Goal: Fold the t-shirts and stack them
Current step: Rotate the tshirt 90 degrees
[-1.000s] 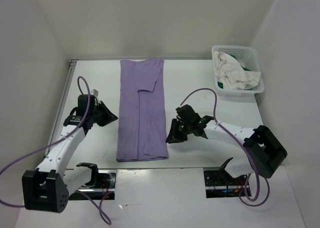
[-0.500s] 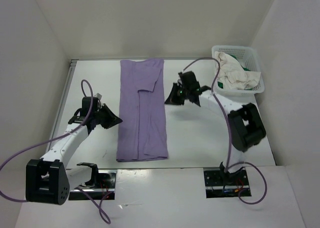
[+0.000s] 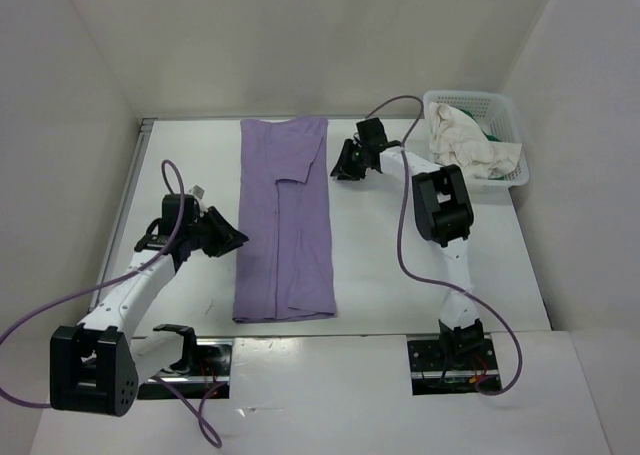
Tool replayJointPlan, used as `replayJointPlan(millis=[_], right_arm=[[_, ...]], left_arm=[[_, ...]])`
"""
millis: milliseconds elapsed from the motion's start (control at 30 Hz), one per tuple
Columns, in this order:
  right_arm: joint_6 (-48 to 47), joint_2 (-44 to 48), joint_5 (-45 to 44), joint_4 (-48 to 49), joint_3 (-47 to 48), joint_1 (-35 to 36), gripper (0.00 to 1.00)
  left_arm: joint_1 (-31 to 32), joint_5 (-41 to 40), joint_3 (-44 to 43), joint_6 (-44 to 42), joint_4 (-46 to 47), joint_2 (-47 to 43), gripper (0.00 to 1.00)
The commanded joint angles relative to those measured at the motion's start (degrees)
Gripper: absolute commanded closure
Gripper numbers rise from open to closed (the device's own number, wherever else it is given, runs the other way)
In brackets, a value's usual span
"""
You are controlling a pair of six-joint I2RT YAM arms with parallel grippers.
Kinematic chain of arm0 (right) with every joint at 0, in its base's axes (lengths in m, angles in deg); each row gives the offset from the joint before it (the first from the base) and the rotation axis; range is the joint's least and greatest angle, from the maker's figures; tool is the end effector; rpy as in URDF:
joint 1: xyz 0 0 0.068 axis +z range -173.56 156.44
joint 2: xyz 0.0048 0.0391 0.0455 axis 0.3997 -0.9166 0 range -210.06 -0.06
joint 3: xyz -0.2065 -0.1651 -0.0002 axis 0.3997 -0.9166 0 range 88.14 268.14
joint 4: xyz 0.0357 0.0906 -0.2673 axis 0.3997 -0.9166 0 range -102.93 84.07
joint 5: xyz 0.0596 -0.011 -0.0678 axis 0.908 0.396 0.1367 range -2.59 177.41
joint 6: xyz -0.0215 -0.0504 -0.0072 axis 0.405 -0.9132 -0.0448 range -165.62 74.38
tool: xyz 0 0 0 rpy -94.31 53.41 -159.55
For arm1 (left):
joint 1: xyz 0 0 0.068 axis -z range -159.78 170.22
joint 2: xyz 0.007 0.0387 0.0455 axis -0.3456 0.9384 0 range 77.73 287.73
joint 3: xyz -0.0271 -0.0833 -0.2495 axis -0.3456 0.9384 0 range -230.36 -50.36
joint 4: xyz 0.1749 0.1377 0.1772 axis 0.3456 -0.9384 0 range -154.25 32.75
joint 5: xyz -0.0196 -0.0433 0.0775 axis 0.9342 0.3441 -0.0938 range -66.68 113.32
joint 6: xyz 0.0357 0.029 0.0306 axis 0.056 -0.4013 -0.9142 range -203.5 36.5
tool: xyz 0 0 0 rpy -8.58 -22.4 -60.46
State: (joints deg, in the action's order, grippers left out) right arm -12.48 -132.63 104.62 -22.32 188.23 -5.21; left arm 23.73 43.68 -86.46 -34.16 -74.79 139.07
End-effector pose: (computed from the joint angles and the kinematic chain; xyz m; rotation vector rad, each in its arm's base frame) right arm 0.4945 0.1757 0.1245 0.1823 2.5153 0.7535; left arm 0.2458 -0.0282 0.2027 -0.7662 2.3002 -0.8586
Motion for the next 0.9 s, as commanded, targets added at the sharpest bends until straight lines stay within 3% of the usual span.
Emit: replayJointPlan(millis=[0,200,233,433,500,600,733,867], right_arm=[[-0.11,-4.95,-0.96,-1.64,9.39,0.28,0.64],[2.53,-13.57,2.11,-3.75,19.50,0.28,0.63],[3.06,-14.46,2.12,-3.75,20.57,0.28,0.63],[3.59,-18.86,5.19,-5.68,26.55,0.28,0.77],[3.59,-18.86,4.59,-6.29,27.08,0.28,0.94],[2.19,-17.03,2.13,-6.90,25.07,-0.24,1.00],[0.52,-12.01,2.03,-4.37,18.30,-4.19,1.00],[-2.30,-12.01,2.56,-7.09,19.00,-7.71,0.96]], left_arm=[[0.01,2.05,0.24,-1.44,-0.30,0.09,0.63],[0.01,2.05,0.24,-1.97,-1.97,0.62,0.41],[0.01,2.05,0.24,-1.97,-1.97,0.62,0.41],[0.01,2.05,0.24,-0.65,-1.97,0.62,0.41],[0.01,1.44,-0.29,-0.65,-1.97,0.62,0.41],[0.01,0.91,-0.29,-1.35,-3.37,0.62,0.37],[0.01,-0.67,-0.29,-3.46,-4.61,1.84,0.28],[0.53,-0.67,0.41,-3.46,-4.61,3.08,0.28]])
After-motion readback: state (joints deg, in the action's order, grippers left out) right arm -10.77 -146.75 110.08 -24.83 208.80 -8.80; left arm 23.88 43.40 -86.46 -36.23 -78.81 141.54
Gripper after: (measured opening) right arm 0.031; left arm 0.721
